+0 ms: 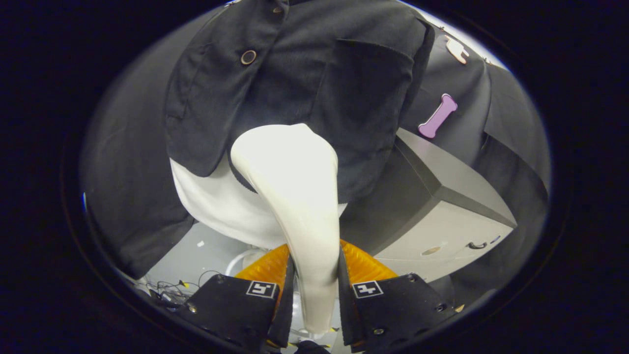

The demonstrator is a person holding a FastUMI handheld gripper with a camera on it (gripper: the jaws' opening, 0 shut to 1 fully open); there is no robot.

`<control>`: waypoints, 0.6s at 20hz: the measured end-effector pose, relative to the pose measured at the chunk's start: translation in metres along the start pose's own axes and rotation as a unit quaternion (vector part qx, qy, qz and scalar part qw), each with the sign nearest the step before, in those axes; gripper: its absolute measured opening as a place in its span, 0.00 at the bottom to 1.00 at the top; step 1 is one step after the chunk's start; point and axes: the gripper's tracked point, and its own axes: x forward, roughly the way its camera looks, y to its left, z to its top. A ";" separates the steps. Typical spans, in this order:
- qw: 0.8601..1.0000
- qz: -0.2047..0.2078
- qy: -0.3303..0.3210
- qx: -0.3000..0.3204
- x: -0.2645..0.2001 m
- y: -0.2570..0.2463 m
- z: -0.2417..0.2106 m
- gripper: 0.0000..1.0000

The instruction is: Iron the clothes twice with a garment steamer, once on the left side and once on the right side.

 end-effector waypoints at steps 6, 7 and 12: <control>0.997 0.019 -0.063 0.040 -0.057 -0.018 0.053 0.43; 0.996 0.023 -0.080 0.046 -0.071 -0.020 0.069 0.43; 0.983 0.039 -0.170 0.052 -0.143 -0.026 0.160 0.43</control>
